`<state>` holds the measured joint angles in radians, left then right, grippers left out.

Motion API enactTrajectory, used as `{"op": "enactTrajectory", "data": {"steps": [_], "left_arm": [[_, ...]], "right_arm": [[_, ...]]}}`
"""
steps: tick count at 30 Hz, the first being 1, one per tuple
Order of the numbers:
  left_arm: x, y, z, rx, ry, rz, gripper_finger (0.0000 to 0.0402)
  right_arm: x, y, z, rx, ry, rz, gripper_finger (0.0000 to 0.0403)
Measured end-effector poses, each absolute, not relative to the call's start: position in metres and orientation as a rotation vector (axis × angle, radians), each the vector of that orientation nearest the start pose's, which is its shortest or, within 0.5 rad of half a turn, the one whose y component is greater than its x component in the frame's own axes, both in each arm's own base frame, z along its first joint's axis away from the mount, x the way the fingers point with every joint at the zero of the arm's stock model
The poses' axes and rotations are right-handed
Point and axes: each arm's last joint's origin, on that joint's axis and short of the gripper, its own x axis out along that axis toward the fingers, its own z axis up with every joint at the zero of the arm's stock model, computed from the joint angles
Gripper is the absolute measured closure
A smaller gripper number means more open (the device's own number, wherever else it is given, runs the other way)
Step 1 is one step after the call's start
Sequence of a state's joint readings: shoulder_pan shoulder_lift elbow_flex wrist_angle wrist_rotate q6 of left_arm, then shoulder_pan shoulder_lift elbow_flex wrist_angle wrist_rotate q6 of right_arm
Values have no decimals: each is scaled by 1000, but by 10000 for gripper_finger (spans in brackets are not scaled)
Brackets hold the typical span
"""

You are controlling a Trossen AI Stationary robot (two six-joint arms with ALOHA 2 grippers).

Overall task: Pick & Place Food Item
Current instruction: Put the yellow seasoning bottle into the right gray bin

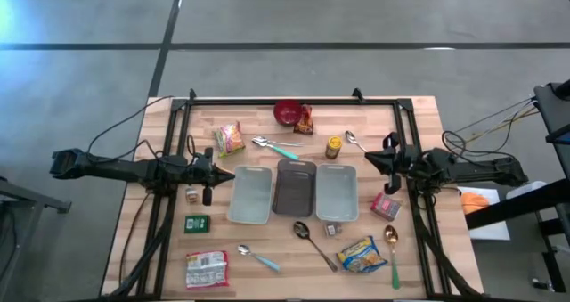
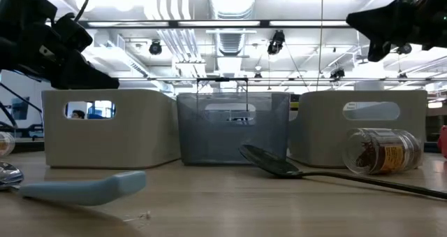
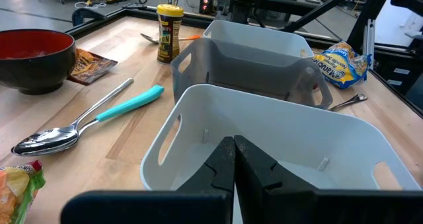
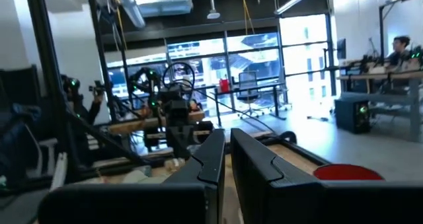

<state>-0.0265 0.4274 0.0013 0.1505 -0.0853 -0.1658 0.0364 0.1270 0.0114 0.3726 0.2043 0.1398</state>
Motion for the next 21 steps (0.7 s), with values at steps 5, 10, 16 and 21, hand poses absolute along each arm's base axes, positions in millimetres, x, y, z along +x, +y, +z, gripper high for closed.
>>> {"op": "enactTrajectory", "data": {"steps": [5, 10, 16, 21], "left_arm": [[121, -1, 140, -149, 269, 81, 394], [121, -1, 140, -139, 270, 80, 394], [121, 0, 142, -94, 249, 90, 394], [125, 4, 166, -159, 83, 169, 394]], "right_arm": [[101, -2, 193, 246, -275, -138, 378], [101, -2, 200, 320, -282, -128, 378], [100, -2, 225, 348, -227, -130, 378], [103, -2, 249, 324, -34, -162, 378]]}}
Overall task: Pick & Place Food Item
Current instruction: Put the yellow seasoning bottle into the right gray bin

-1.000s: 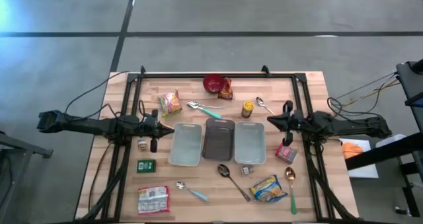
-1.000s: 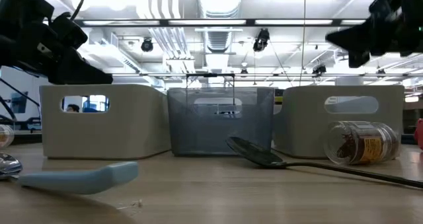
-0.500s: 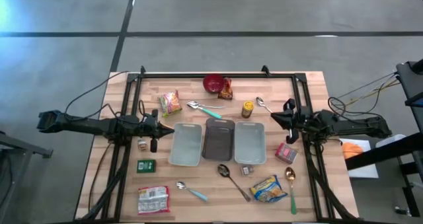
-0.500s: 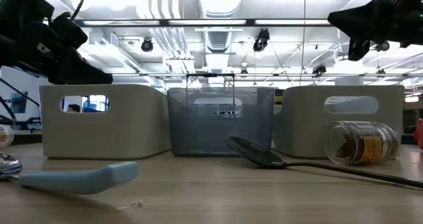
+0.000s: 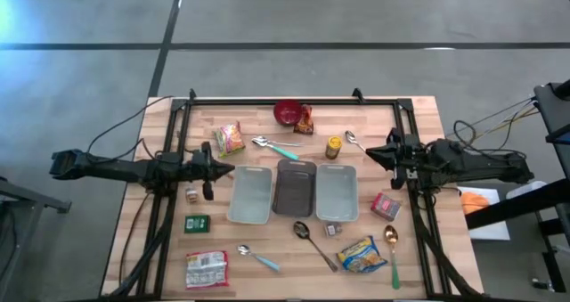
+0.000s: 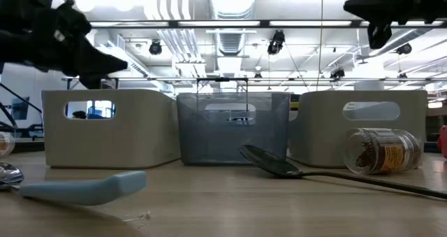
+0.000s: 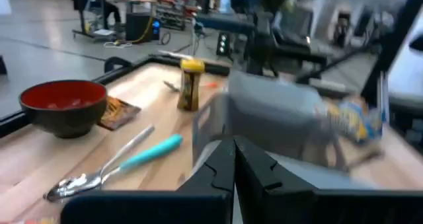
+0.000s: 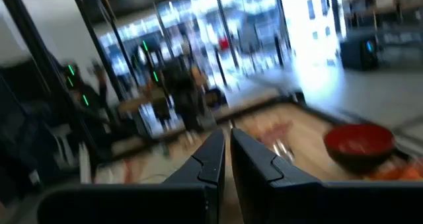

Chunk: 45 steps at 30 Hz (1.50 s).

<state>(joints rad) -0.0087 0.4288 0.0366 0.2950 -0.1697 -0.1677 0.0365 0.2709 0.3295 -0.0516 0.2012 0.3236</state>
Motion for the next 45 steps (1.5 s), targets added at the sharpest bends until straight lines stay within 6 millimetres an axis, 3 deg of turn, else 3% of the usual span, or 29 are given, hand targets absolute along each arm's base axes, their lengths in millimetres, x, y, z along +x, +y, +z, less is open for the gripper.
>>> {"op": "enactTrajectory", "data": {"steps": [5, 15, 21, 31, 37, 45], "left_arm": [[128, 8, 204, -276, 37, 204, 394], [118, 12, 273, -595, 39, 194, 394], [113, 12, 301, -574, -59, 169, 394], [113, 13, 315, -581, -179, 165, 394], [124, 17, 310, -632, -110, 264, 394], [132, 21, 314, -616, 56, 337, 394]], "right_arm": [[114, -2, 271, 325, 91, -191, 378], [139, -1, 319, 322, 85, -189, 378], [149, -1, 347, 329, 48, -184, 378], [159, -2, 381, 269, 18, -232, 378], [165, -4, 380, 180, 188, -259, 378], [182, -9, 374, 193, 427, -354, 378]]}}
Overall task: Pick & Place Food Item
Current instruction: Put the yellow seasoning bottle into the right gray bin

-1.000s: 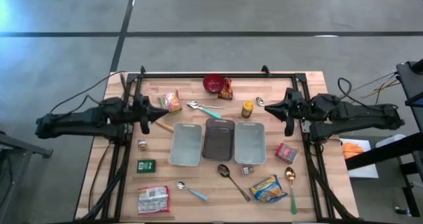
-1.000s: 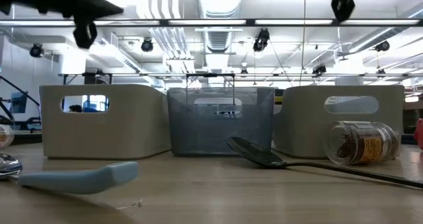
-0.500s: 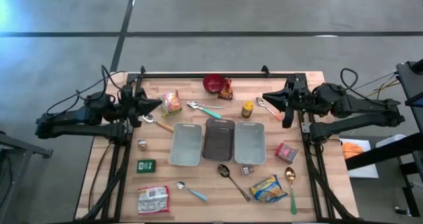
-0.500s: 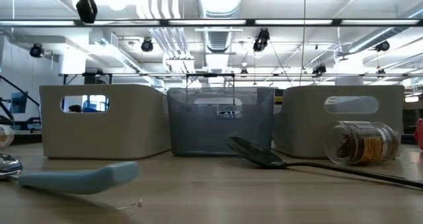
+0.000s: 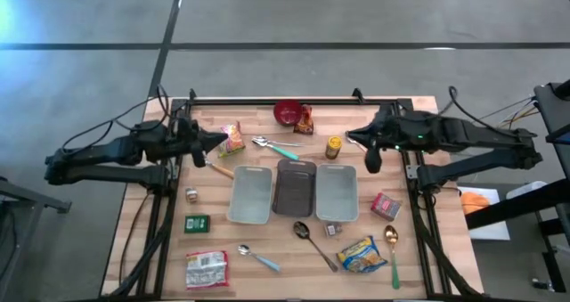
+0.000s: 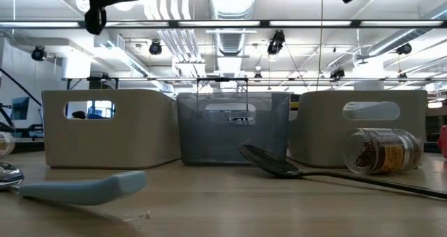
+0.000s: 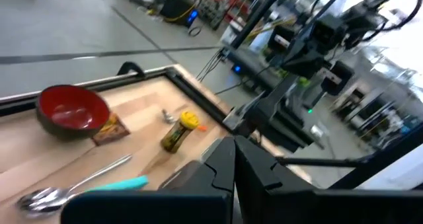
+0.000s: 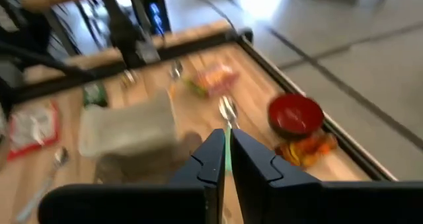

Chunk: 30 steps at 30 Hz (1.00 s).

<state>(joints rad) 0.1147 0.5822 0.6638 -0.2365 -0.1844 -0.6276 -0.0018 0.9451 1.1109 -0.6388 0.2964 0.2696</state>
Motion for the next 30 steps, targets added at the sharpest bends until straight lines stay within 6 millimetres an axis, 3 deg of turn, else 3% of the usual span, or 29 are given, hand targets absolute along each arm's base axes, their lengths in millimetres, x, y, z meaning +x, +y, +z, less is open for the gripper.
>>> {"op": "enactTrajectory", "data": {"steps": [8, 18, 23, 30], "left_arm": [[128, 20, 322, -602, 81, 333, 394], [127, 19, 314, -616, 173, 328, 394], [127, 19, 312, -619, 196, 336, 394], [127, 19, 311, -619, 198, 336, 394]], "right_arm": [[212, -12, 363, 174, 591, -382, 363], [251, -22, 323, 180, 768, -480, 190], [260, -39, 303, 166, 879, -586, 140], [270, -75, 279, 224, 991, -644, 127]]}}
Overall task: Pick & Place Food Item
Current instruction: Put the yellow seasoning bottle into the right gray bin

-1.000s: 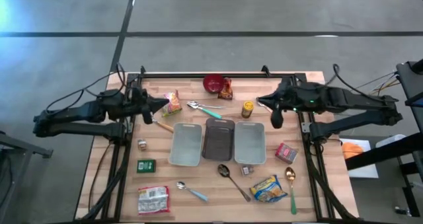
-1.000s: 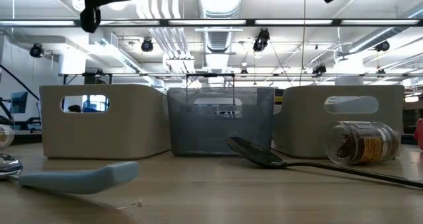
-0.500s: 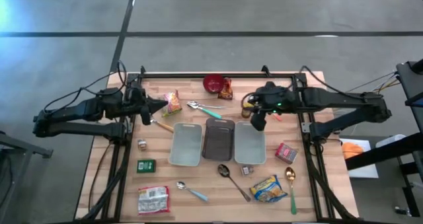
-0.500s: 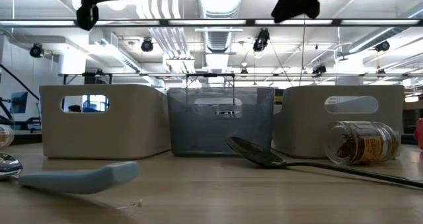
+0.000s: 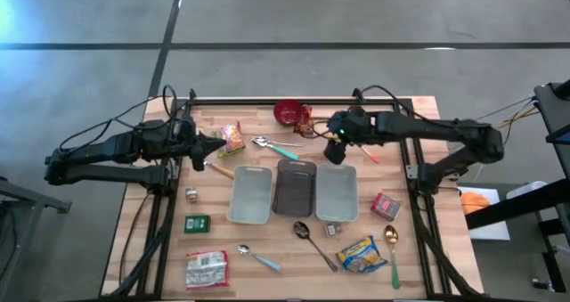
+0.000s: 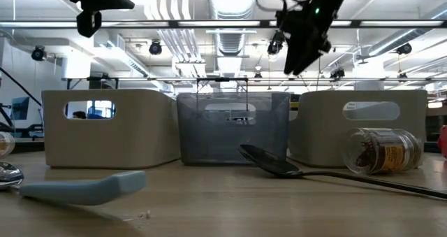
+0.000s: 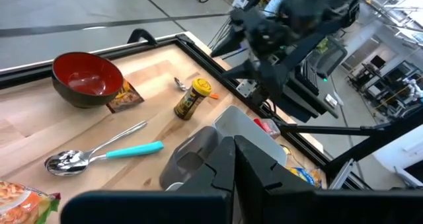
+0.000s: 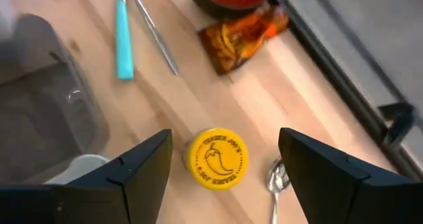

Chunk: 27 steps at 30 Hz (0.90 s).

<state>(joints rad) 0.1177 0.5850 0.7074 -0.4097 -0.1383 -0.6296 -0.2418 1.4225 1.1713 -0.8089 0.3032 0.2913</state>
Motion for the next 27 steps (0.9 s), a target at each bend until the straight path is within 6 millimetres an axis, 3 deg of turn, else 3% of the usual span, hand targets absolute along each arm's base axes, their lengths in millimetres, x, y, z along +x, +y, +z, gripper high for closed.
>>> {"op": "enactTrajectory", "data": {"steps": [4, 10, 27], "left_arm": [[127, 19, 311, -619, 198, 336, 394], [127, 19, 311, -619, 200, 337, 394], [127, 19, 311, -622, 201, 338, 394]], "right_arm": [[273, -94, 264, 362, 1044, -607, 126], [277, -112, 251, 396, 1098, -638, 126], [304, -116, 231, 377, 1330, -616, 126]]}}
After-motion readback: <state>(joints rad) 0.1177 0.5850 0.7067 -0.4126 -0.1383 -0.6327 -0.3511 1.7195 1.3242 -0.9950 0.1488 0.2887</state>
